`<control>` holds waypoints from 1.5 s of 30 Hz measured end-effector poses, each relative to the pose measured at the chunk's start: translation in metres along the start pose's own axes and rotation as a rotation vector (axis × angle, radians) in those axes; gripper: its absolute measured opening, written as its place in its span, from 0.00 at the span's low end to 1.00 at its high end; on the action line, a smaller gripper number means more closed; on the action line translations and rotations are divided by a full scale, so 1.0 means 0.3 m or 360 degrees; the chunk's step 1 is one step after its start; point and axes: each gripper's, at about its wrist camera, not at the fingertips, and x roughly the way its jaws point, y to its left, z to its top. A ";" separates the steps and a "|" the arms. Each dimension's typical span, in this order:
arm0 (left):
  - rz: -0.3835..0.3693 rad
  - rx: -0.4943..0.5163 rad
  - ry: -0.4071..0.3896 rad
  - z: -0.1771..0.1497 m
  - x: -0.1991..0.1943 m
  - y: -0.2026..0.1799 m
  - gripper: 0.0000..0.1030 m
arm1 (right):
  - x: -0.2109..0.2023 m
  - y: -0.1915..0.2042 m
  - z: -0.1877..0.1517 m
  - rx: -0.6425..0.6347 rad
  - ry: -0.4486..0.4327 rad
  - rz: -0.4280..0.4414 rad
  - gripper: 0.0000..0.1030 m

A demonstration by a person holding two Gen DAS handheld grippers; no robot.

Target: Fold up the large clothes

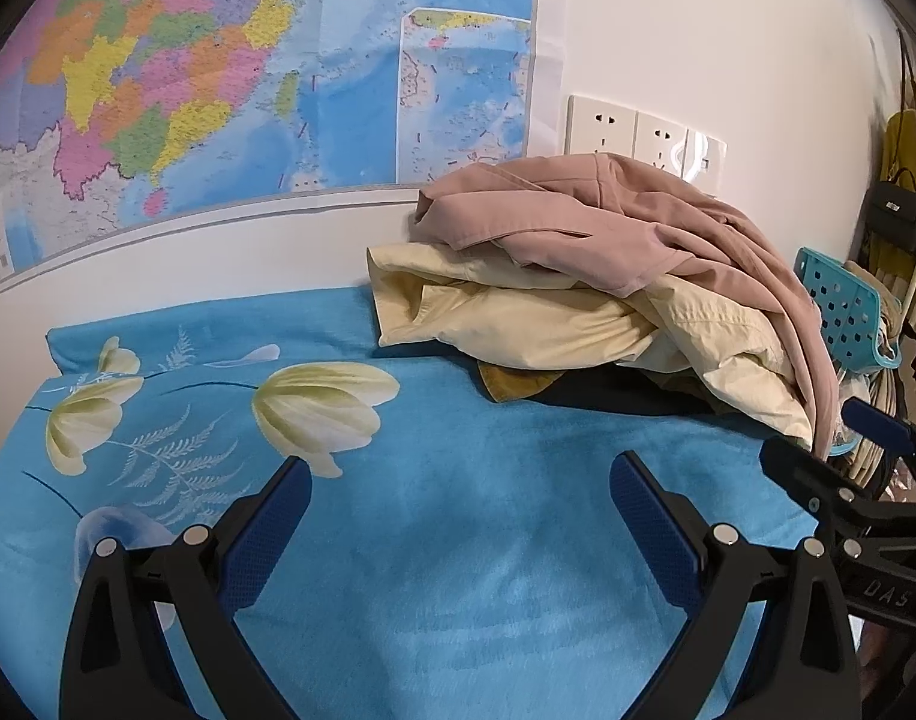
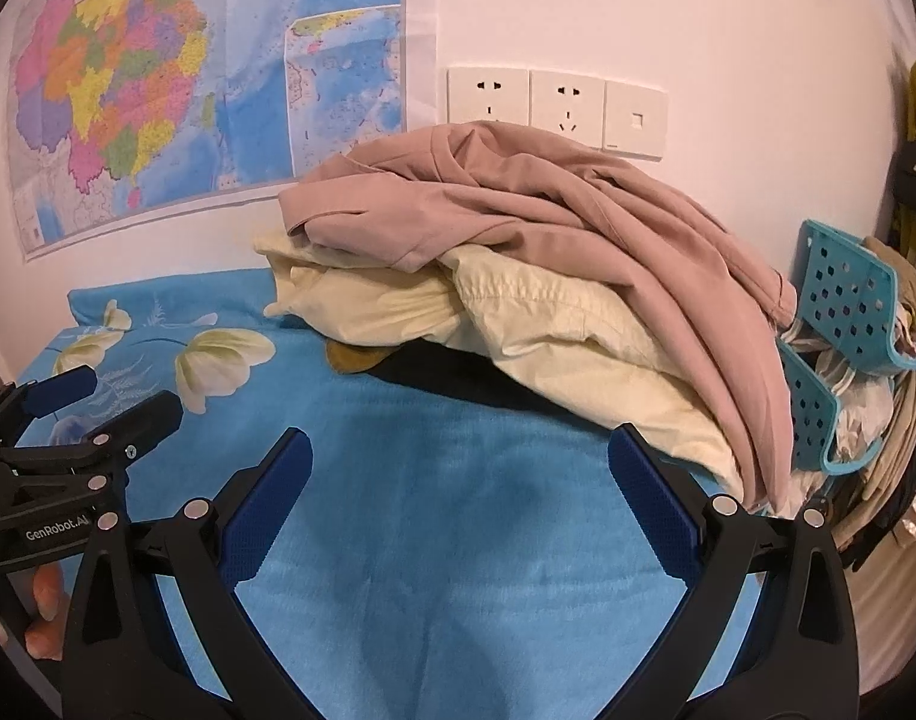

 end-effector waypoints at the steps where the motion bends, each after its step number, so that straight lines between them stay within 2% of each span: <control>1: -0.0004 0.0002 0.0002 0.003 0.005 -0.001 0.94 | 0.004 -0.001 0.007 -0.0011 -0.0005 -0.0004 0.95; 19: -0.0017 0.0008 -0.0015 0.115 0.111 -0.011 0.94 | 0.098 -0.021 0.186 -0.0179 -0.0084 0.0020 0.95; 27: -0.0064 -0.0046 0.0032 0.180 0.213 0.047 0.94 | 0.238 -0.013 0.375 -0.0368 -0.0089 -0.0052 0.95; 30: -0.0123 -0.0082 0.0050 0.211 0.250 0.067 0.94 | 0.323 -0.010 0.466 -0.0397 -0.0064 -0.0005 0.94; 33: -0.0195 -0.0095 0.0065 0.246 0.281 0.070 0.94 | 0.410 0.008 0.543 -0.0478 -0.0043 -0.0045 0.94; 36: -0.0292 -0.0112 0.0061 0.274 0.303 0.066 0.94 | 0.484 0.026 0.596 -0.0507 -0.0016 0.0070 0.95; 41: -0.0381 -0.0125 0.0079 0.298 0.358 0.048 0.94 | 0.590 0.129 0.632 -0.0773 -0.0019 0.0010 0.95; 43: -0.0400 -0.0128 0.0102 0.303 0.384 0.041 0.94 | 0.626 0.155 0.636 -0.0869 -0.0008 -0.0004 0.90; 44: -0.0420 -0.0131 0.0116 0.304 0.399 0.036 0.94 | 0.647 0.159 0.642 -0.0882 0.0017 0.0013 0.78; 45: -0.0434 -0.0140 0.0131 0.305 0.410 0.037 0.94 | 0.660 0.157 0.648 -0.0874 0.0053 0.0046 0.48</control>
